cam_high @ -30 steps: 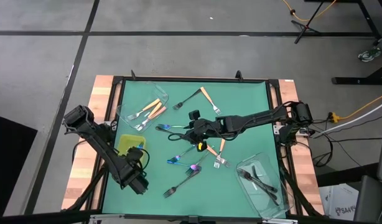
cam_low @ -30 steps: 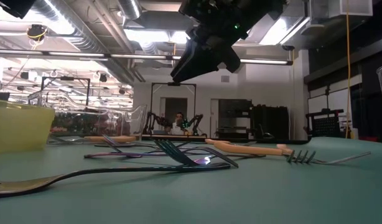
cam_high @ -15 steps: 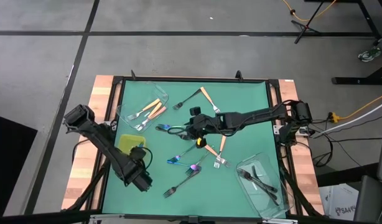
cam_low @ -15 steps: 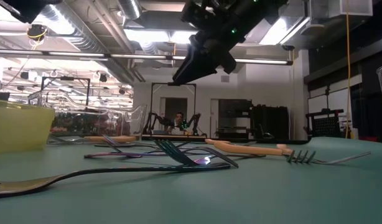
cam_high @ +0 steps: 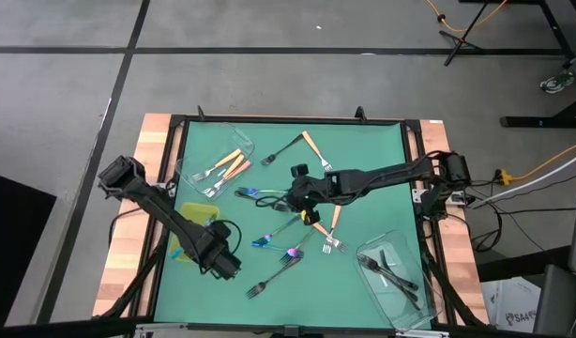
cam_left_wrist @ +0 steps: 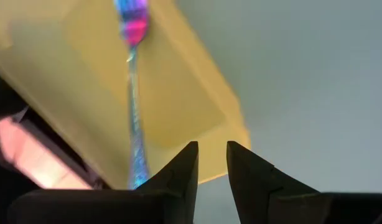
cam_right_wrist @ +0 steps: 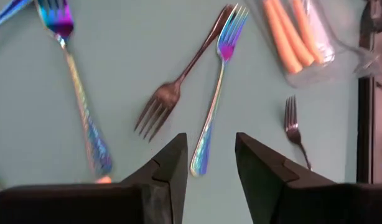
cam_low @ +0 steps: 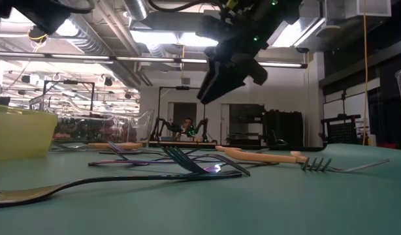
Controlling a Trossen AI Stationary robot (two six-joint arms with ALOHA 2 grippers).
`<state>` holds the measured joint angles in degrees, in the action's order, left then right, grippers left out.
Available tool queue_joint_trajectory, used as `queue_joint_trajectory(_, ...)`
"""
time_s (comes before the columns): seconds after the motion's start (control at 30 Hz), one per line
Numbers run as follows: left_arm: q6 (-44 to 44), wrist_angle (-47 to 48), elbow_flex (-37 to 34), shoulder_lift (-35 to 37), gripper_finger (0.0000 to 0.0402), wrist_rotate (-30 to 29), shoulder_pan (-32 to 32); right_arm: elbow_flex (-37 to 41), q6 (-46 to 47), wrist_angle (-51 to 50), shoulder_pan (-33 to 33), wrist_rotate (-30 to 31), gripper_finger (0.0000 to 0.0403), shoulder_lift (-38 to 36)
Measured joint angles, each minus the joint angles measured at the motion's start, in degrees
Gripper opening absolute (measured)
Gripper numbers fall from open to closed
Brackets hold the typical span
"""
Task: Sort silverware by color (type)
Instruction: Put the orange fork in the top transparent bin
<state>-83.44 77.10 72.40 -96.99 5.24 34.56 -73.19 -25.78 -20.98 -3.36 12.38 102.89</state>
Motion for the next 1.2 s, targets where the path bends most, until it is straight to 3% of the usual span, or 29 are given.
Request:
queue_joint_trajectory(0.4, 12.72, -8.60, 0.65, 1.06, 0.0077, 0.04, -6.06, -0.04, 0.00, -9.92, -0.04, 3.06, 0.0124, -3.14)
queue_joint_trajectory(0.57, 19.97, -11.73, 3.64, 1.15, 0.0077, -3.33, -9.03, -0.04, 0.01, -12.58, -0.04, 3.76, 0.0124, -4.81)
queue_joint_trajectory(0.77, 31.82, -18.54, 5.19, 1.13, 0.0077, -7.69, -13.44, -0.02, 1.91, -18.44, -0.04, 5.22, 0.0124, -7.59)
queue_joint_trajectory(1.2, 61.66, -32.40, 5.18, 1.04, 0.0077, -11.18, -24.14, 0.00, 9.27, -31.46, -0.04, 8.18, 0.0124, -16.73)
